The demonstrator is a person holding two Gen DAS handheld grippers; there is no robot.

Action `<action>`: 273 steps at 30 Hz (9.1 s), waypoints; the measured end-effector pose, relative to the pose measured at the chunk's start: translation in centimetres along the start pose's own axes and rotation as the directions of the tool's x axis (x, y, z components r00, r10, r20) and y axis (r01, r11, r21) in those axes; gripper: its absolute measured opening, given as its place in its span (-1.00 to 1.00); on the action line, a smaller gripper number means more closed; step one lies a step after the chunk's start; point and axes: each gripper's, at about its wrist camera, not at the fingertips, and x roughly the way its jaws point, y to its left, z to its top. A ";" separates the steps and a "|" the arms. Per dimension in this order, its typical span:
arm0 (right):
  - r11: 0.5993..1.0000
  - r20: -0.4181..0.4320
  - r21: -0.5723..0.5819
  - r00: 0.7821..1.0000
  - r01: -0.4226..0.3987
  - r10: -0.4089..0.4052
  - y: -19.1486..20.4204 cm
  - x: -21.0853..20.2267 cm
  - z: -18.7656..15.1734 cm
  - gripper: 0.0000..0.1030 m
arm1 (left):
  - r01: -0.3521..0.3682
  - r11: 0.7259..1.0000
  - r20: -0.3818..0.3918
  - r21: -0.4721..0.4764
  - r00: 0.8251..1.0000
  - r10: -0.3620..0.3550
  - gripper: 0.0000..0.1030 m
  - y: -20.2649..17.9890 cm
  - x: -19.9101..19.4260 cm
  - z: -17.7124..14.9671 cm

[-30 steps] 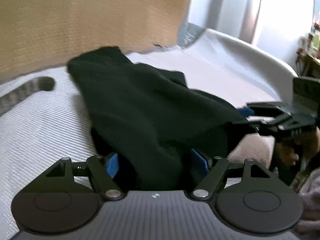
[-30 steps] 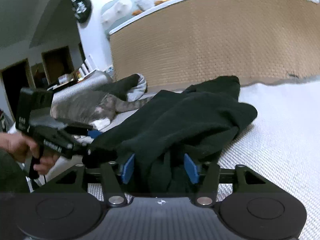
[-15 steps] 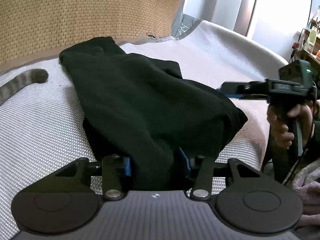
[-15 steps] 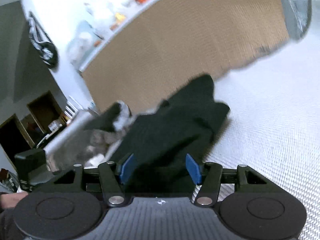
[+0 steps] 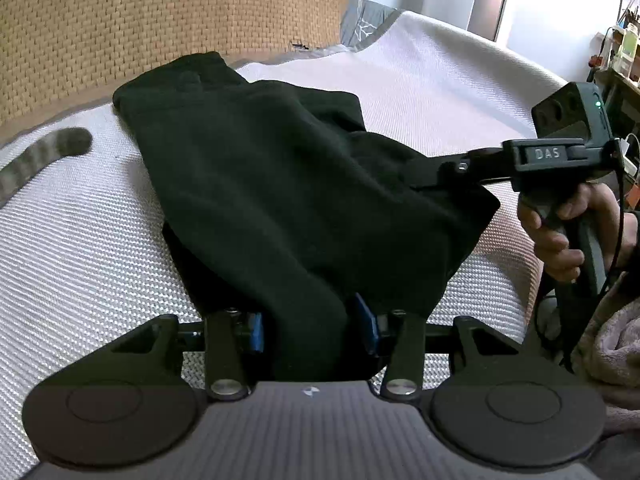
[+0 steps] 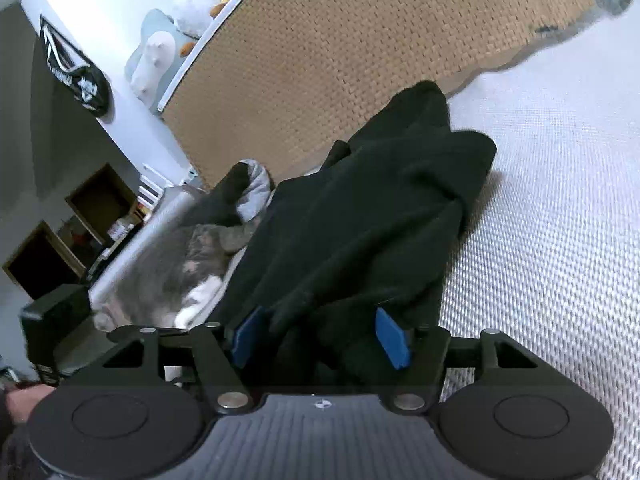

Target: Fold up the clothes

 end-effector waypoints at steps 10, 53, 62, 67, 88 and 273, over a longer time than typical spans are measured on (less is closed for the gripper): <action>0.996 0.016 -0.090 1.000 0.012 -0.011 1.2 0.2 0.1 -0.37 | 0.015 1.000 0.007 0.009 1.000 -0.015 -0.17 0.0 -0.2 -0.1; 0.990 -0.023 -0.137 1.000 0.016 -0.019 1.1 -2.6 0.1 -0.54 | 0.083 0.992 0.051 0.093 0.995 -0.088 -0.44 -0.4 -1.8 -1.1; 1.000 0.007 0.003 1.000 0.025 -0.025 -1.4 -3.8 1.4 -0.10 | 0.049 0.992 0.040 0.120 0.998 -0.054 -0.32 -0.5 -1.3 -1.4; 0.990 -0.006 0.129 0.999 0.050 -0.049 -3.8 -2.7 2.2 -0.01 | 0.044 0.992 0.039 0.120 0.998 -0.049 -0.27 -0.3 -1.1 -1.6; 0.996 0.016 -0.074 0.999 0.048 -0.047 -1.2 -2.4 3.4 -0.95 | 0.048 0.991 0.004 0.127 0.999 -0.049 -0.36 -0.3 -0.8 -2.0; 0.272 0.014 -0.955 0.929 0.122 -0.370 10.3 1.5 -8.4 -0.18 | -0.225 0.854 0.034 0.469 0.971 0.237 0.50 -5.5 -4.3 -0.7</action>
